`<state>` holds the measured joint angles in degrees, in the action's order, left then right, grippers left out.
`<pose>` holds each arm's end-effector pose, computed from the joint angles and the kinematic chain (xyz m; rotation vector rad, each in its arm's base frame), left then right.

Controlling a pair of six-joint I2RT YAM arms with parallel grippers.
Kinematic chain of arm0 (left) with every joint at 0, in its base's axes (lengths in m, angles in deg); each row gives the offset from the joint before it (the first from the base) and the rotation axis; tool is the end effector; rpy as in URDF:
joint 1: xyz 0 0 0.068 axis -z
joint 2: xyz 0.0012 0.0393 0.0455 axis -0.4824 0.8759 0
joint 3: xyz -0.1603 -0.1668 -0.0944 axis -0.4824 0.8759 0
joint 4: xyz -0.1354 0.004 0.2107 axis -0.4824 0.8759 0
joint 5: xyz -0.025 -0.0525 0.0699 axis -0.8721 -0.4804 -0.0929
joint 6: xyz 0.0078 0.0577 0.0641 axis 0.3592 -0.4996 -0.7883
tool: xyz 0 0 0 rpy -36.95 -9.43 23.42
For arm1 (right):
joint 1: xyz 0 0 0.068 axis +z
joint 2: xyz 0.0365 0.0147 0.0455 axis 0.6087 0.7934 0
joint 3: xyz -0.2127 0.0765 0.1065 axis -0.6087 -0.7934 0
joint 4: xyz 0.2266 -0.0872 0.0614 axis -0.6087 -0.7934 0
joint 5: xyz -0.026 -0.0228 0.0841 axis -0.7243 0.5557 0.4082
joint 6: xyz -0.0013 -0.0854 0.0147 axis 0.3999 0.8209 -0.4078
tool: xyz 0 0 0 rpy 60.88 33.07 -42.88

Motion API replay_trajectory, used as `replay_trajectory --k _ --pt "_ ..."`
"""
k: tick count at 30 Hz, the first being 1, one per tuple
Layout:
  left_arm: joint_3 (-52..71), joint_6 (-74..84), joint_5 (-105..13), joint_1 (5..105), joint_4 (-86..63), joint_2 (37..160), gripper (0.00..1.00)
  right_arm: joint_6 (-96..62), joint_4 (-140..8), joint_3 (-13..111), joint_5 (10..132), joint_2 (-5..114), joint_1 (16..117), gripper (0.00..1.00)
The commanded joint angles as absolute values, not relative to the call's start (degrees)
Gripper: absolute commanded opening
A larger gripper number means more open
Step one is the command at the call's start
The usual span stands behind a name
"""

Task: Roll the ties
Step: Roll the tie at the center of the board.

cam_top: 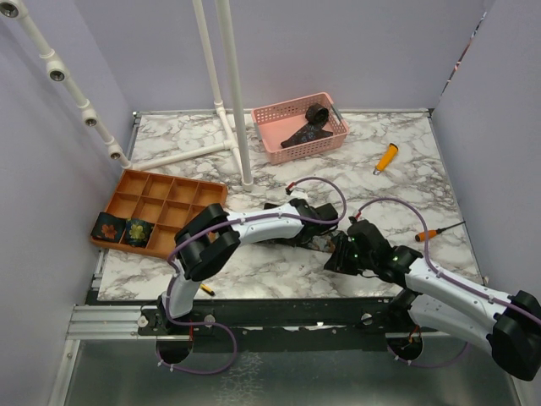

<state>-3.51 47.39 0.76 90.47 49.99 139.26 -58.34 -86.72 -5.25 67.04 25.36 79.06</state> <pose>0.2108 -0.2902 0.1257 0.1685 2.5305 0.4771 0.1439 0.1339 0.1186 0.1229 2.6159 0.7045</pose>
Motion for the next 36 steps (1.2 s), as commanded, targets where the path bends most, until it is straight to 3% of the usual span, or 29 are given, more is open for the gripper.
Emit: replay_trajectory --k 1,10,18,26,36 --pt "-2.1 46.2 -2.2 91.1 48.0 131.6 0.99 -58.0 -88.3 -5.5 69.0 24.7 78.9 0.33" --pt "8.9 40.6 -9.2 88.8 36.5 110.8 0.99 -53.3 -82.9 1.1 75.8 27.9 79.0 0.38" --pt "34.1 29.1 -40.3 66.2 6.0 88.5 0.99 -55.7 -76.0 16.4 70.7 47.1 85.6 0.38" --pt "39.9 24.9 -50.9 55.0 2.8 90.1 0.99 -59.5 -74.4 28.7 66.0 64.4 86.6 0.38" --pt "41.4 23.7 -56.8 50.7 0.4 96.1 0.97 -59.4 -77.3 32.3 61.7 73.3 86.2 0.35"
